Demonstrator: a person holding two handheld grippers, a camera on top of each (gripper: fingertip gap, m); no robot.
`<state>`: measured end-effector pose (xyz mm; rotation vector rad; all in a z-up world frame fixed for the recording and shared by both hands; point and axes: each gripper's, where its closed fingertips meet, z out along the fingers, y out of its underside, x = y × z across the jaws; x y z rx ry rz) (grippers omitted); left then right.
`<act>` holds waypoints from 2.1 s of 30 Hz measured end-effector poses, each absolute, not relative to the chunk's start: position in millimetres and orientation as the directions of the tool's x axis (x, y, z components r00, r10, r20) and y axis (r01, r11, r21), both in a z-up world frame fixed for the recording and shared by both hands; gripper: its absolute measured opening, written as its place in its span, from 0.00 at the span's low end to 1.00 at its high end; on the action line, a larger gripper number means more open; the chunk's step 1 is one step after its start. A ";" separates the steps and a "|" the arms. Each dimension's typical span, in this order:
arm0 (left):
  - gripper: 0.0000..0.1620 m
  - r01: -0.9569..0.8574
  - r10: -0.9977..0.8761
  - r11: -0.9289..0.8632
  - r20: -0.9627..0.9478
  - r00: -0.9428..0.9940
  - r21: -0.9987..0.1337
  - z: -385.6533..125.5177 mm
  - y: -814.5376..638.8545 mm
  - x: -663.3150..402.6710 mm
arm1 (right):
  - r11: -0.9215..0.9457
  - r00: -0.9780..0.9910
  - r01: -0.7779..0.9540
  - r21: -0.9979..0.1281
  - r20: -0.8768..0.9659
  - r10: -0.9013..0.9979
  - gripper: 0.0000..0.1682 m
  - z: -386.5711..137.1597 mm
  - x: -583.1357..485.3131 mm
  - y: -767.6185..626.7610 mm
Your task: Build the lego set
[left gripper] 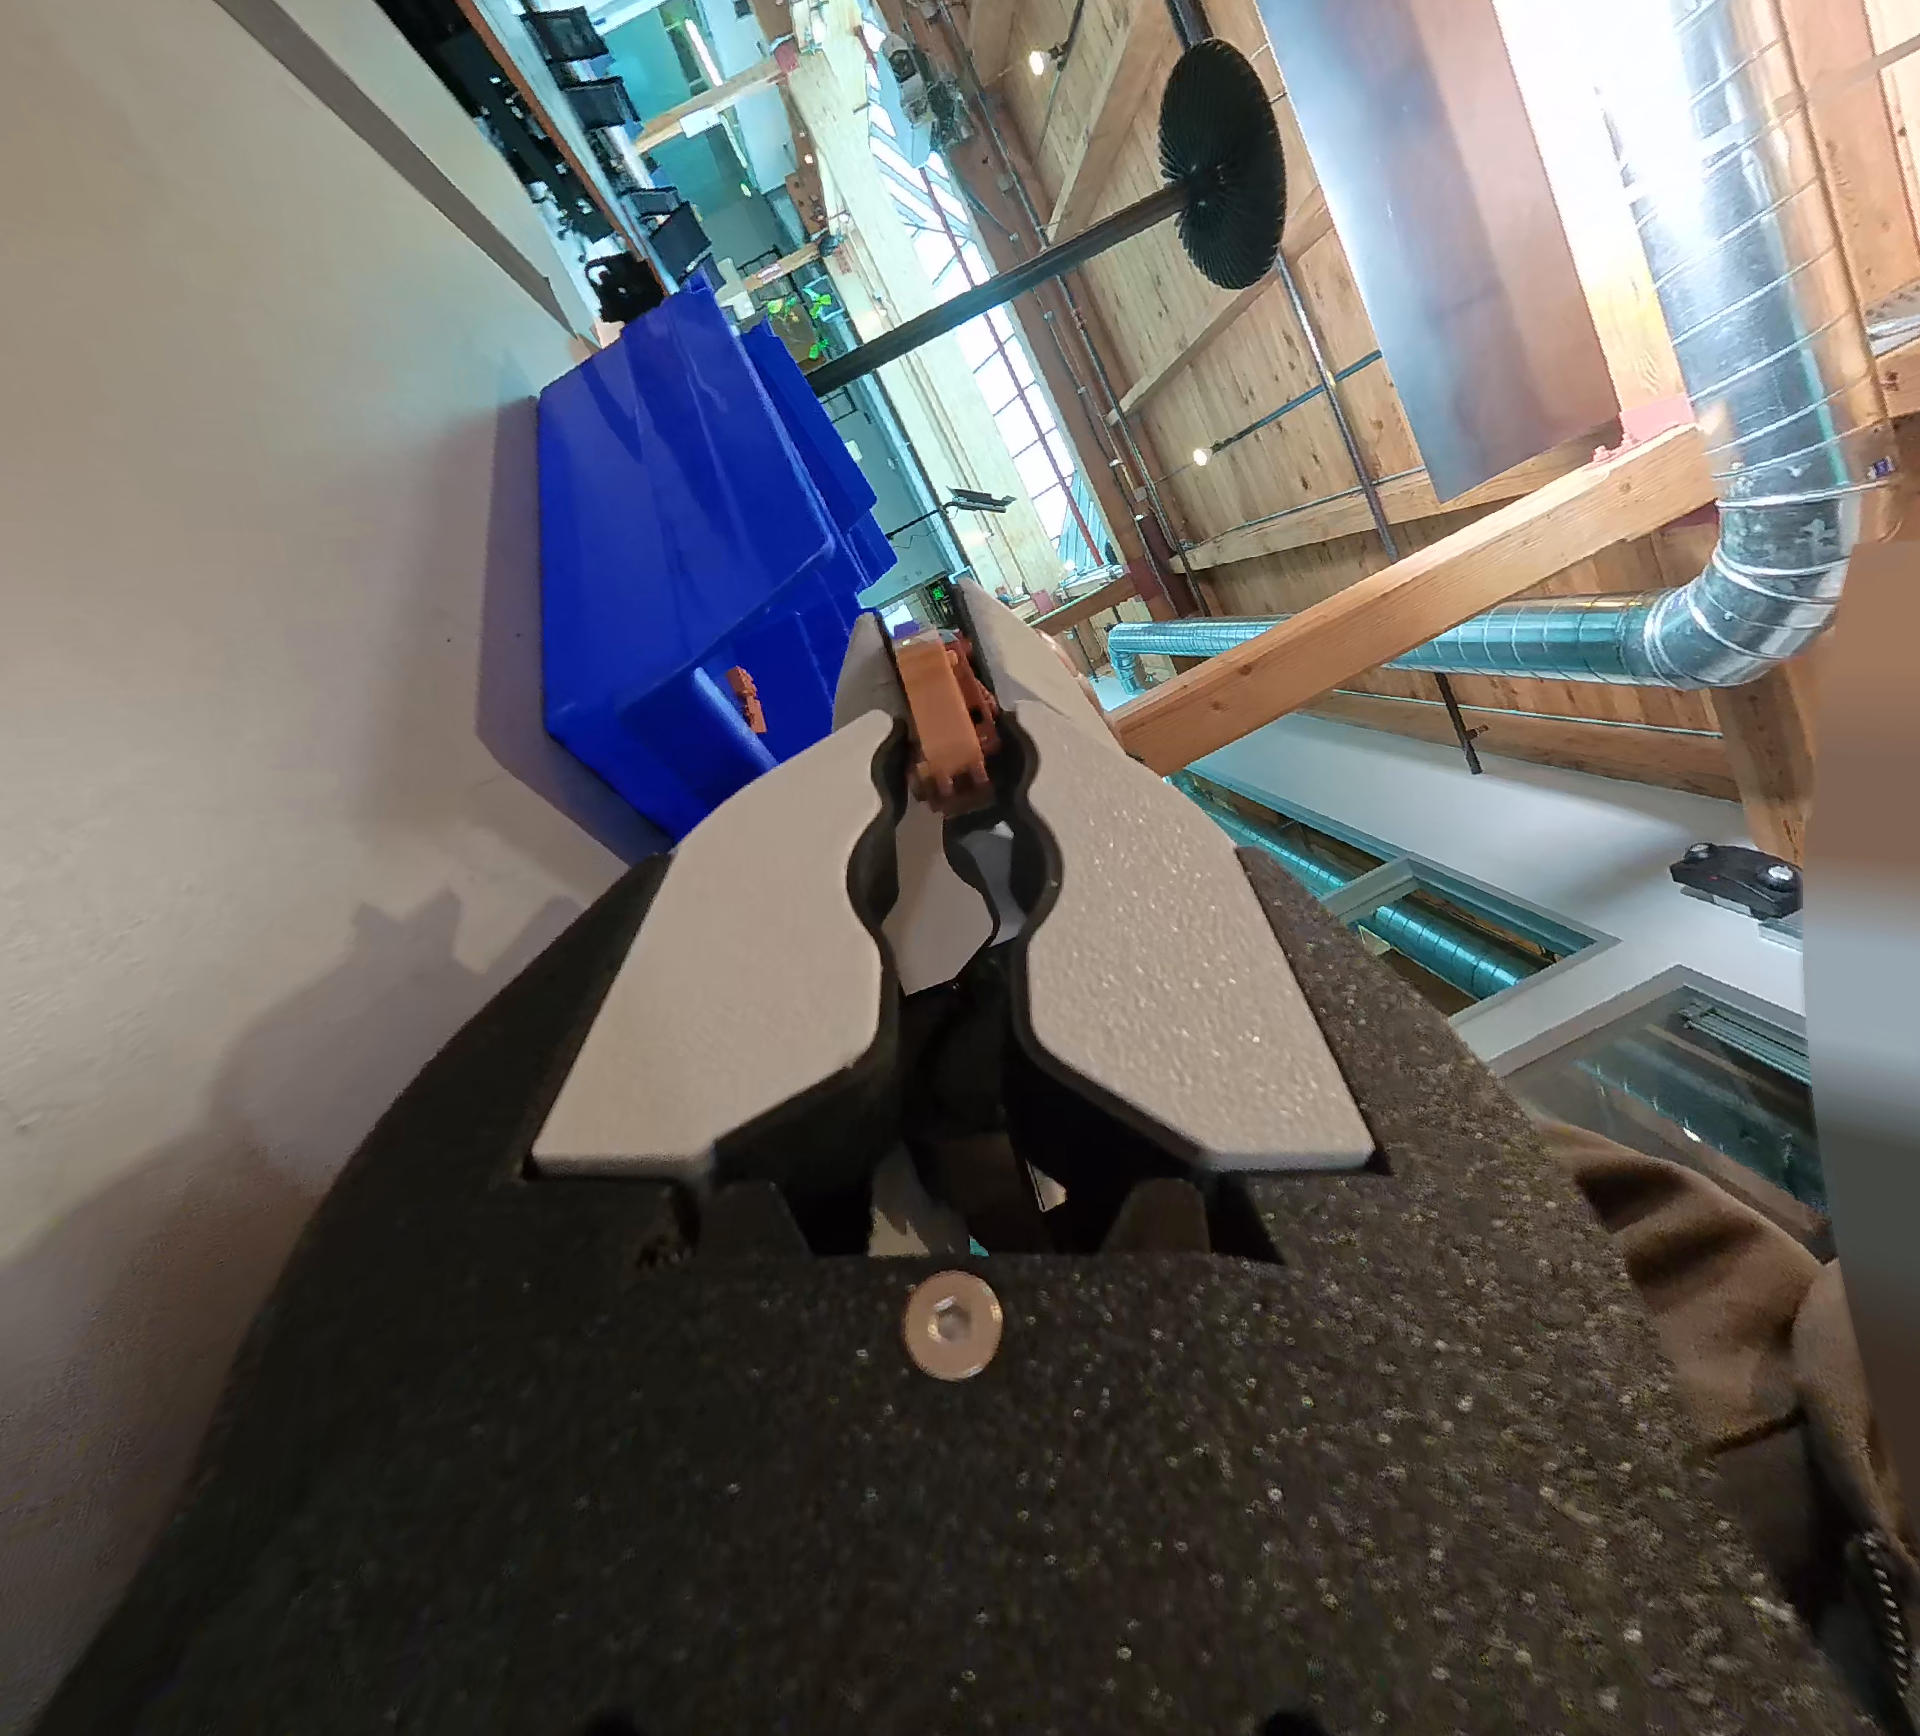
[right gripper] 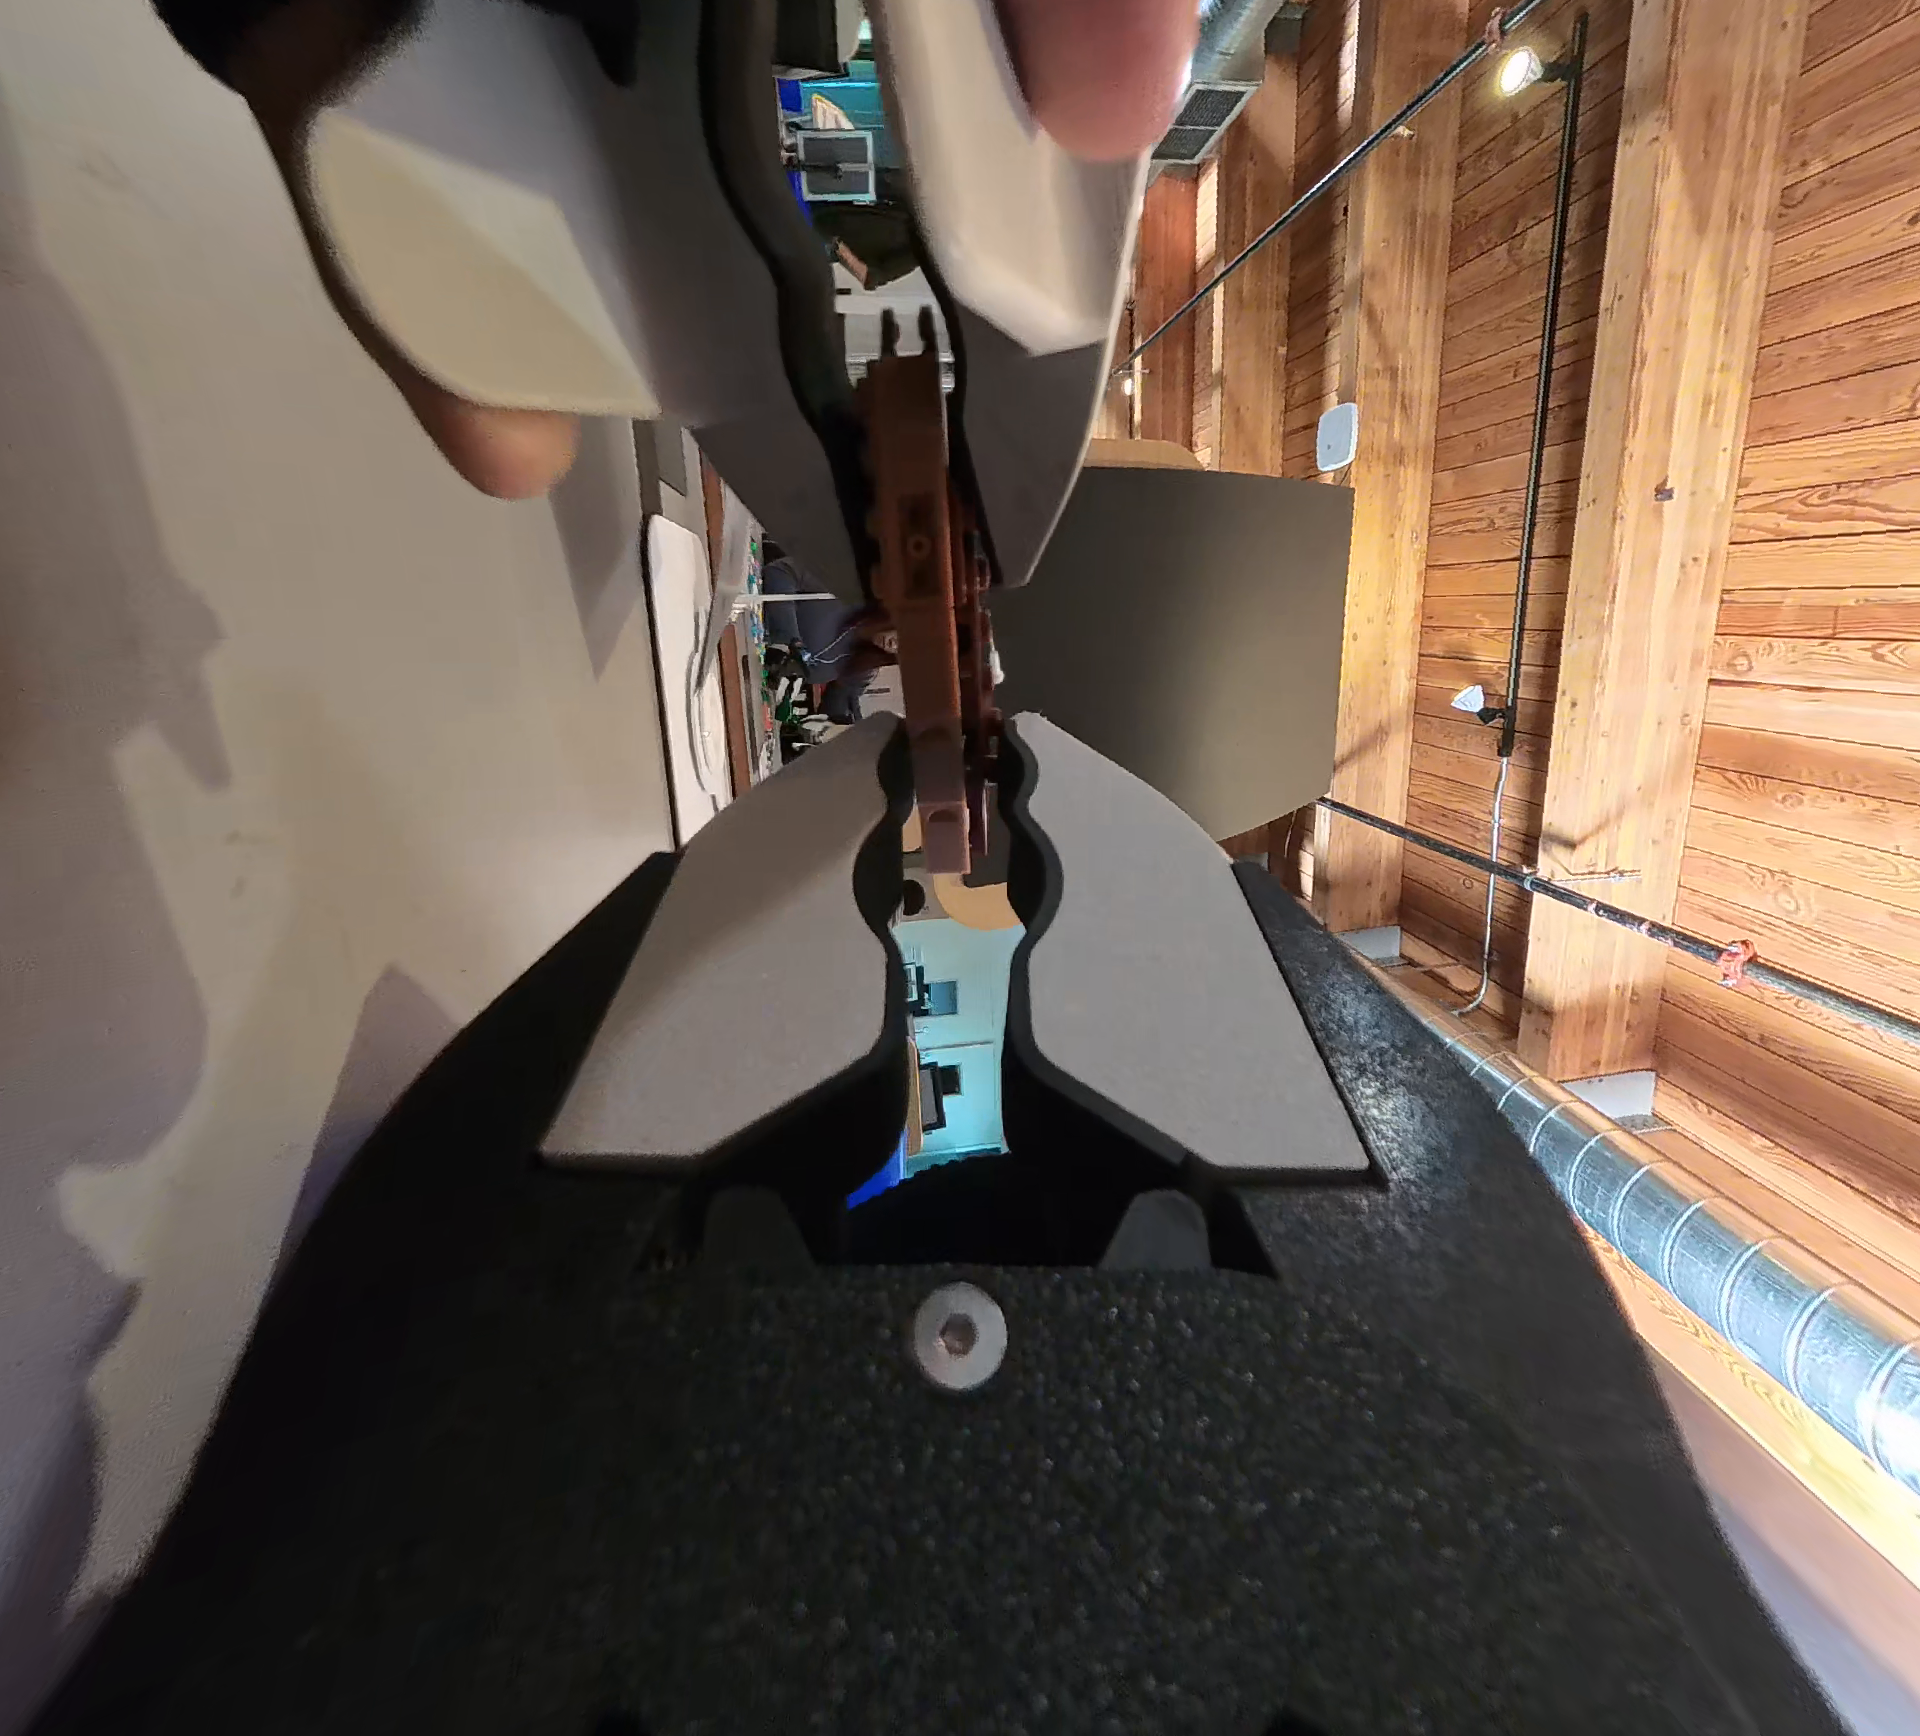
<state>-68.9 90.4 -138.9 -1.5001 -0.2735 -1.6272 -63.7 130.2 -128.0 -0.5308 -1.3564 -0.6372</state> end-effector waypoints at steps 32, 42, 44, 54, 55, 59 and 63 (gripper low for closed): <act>0.11 0.653 -0.552 -0.564 0.819 0.158 -0.506 -129.2 82.2 -57.2 | 0.752 0.103 0.655 0.067 0.979 -0.178 0.09 -117.8 -64.6 113.2; 0.12 0.608 -0.565 -0.574 0.803 0.191 -0.549 -127.1 80.5 -54.4 | 0.752 0.094 0.651 0.109 0.970 -0.223 0.08 -114.5 -63.2 110.4; 0.13 0.596 -0.567 -0.581 0.801 0.191 -0.554 -126.4 79.8 -53.9 | 0.763 0.094 0.635 0.121 0.968 -0.232 0.08 -114.5 -64.1 106.3; 0.12 0.552 -0.577 -0.608 0.795 0.188 -0.571 -127.5 75.9 -52.1 | 0.777 0.089 0.609 0.158 0.960 -0.264 0.08 -114.3 -63.8 98.8; 0.12 0.553 -0.581 -0.606 0.793 0.185 -0.572 -127.3 75.6 -51.8 | 0.778 0.091 0.607 0.162 0.959 -0.270 0.09 -113.5 -63.4 98.1; 0.10 0.530 -0.620 -0.576 0.755 0.212 -0.622 -126.1 72.2 -48.8 | 0.778 0.086 0.602 0.183 0.953 -0.290 0.11 -112.1 -62.2 95.9; 0.10 0.502 -0.647 -0.544 0.717 0.258 -0.672 -125.4 70.4 -46.4 | 0.780 0.088 0.594 0.196 0.948 -0.305 0.11 -111.0 -59.9 93.5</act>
